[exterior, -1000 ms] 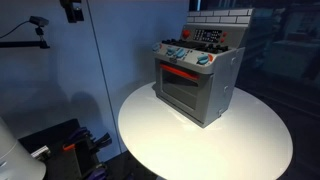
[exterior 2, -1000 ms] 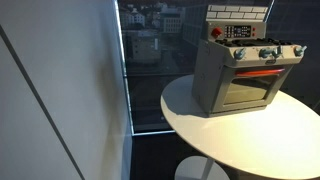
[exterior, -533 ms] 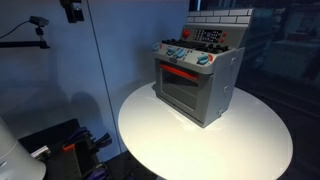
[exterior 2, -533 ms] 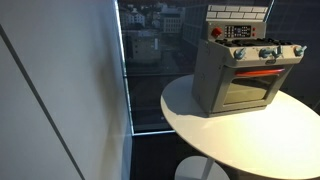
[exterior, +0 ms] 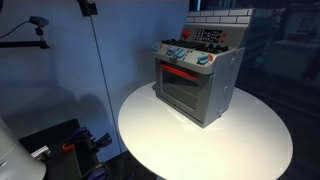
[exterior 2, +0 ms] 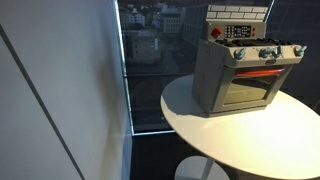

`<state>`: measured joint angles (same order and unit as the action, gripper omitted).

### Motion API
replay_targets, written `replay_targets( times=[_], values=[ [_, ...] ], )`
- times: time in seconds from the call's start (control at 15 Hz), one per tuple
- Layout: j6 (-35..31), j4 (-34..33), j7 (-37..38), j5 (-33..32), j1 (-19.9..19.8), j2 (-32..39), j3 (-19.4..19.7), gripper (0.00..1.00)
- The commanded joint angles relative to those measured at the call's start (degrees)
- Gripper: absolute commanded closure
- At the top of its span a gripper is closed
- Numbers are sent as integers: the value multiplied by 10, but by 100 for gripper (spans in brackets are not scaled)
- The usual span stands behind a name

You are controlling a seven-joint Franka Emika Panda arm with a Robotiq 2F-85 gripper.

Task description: Turn the far right knob to the left

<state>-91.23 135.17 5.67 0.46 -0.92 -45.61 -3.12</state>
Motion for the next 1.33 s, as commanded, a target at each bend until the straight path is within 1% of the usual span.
replay_targets(
  times=[0.0, 0.4, 0.73, 0.8, 0.87, 1.13, 1.2, 1.27],
  values=[
    [-20, -52, 31, 5, -22, 62, 15, 0],
    [-72, -103, 90, 13, -60, 158, 39, 0],
    [-122, -133, 151, 18, -77, 222, 47, 0],
    [-124, -138, 159, 17, -78, 228, 47, 0],
    [-126, -110, 137, 8, -72, 207, 47, 0],
    [-128, -124, 149, 8, -73, 224, 48, 0],
    [-133, -123, 165, 6, -76, 224, 45, 0],
    [-154, -119, 188, 5, -81, 226, 42, 0]
  ],
)
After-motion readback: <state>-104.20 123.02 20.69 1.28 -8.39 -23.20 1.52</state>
